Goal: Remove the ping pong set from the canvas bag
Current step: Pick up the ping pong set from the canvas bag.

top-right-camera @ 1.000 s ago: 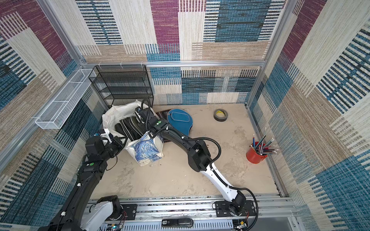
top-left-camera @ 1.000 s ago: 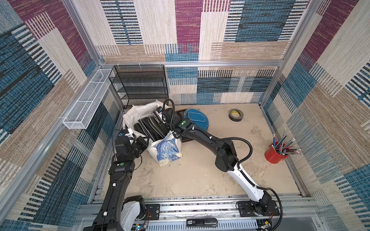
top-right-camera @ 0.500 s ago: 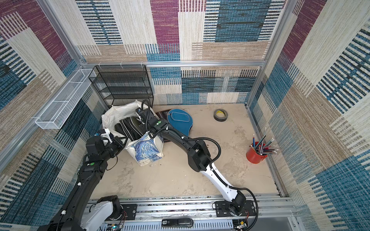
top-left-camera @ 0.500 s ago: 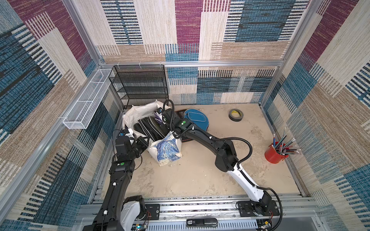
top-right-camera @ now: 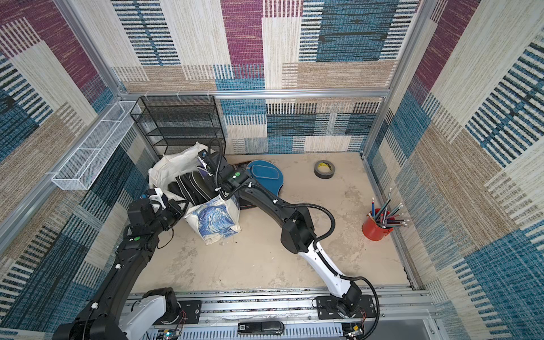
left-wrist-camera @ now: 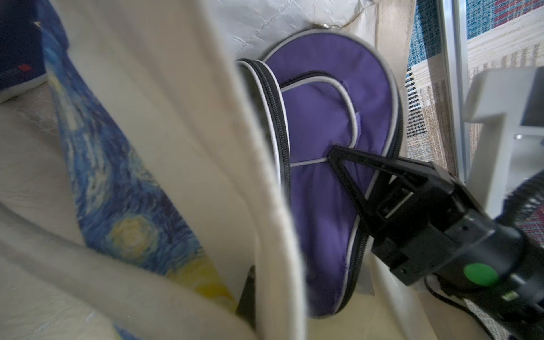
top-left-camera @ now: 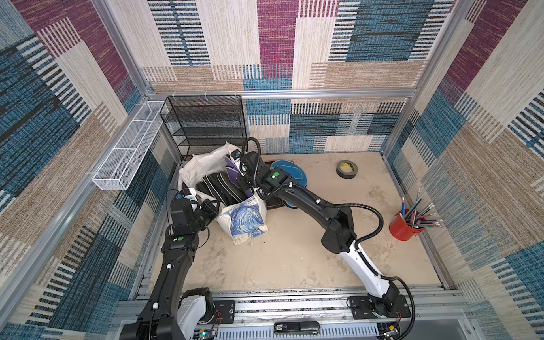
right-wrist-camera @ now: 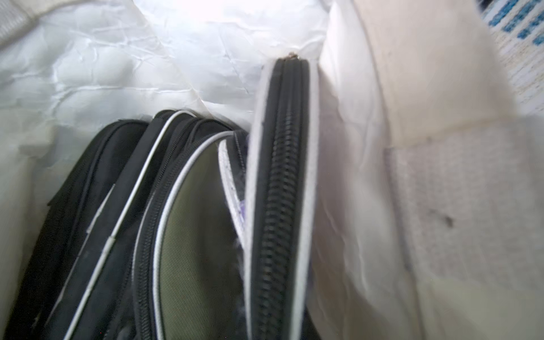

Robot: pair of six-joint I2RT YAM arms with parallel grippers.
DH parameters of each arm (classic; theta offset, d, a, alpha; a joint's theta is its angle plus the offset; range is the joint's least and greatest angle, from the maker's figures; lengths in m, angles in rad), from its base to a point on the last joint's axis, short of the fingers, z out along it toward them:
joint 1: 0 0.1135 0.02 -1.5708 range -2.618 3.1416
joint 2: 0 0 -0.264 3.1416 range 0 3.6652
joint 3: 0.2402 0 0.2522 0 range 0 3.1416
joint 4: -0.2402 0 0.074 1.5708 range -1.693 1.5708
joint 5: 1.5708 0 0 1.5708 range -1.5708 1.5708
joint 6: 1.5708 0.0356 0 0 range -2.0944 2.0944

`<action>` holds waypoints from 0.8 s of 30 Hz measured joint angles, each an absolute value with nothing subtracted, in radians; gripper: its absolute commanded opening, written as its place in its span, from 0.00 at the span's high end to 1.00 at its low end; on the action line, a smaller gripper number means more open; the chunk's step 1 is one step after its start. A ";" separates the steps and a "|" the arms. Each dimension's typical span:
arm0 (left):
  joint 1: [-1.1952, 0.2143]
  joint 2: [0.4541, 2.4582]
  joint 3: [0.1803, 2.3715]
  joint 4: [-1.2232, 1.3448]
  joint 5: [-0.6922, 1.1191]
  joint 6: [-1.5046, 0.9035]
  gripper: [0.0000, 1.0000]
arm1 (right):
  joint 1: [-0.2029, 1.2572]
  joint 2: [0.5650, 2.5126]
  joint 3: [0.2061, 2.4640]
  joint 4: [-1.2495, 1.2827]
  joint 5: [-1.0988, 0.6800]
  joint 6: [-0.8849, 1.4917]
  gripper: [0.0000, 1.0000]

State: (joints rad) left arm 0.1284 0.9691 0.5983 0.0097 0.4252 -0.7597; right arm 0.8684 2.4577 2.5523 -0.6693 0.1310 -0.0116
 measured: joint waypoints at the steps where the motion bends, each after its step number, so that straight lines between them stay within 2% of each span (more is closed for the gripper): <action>1: 0.128 0.972 0.598 0.011 0.425 -0.760 1.00 | 0.869 2.452 2.554 -0.671 0.131 -0.012 1.00; 24: 0.128 0.994 0.598 0.034 0.426 -0.760 1.00 | 0.876 2.258 2.578 -0.649 0.075 0.008 1.00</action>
State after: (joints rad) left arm 0.1280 0.9936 0.5983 0.0338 0.4259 -0.7601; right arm 0.8757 2.2581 2.5778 -0.6487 0.0746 0.0078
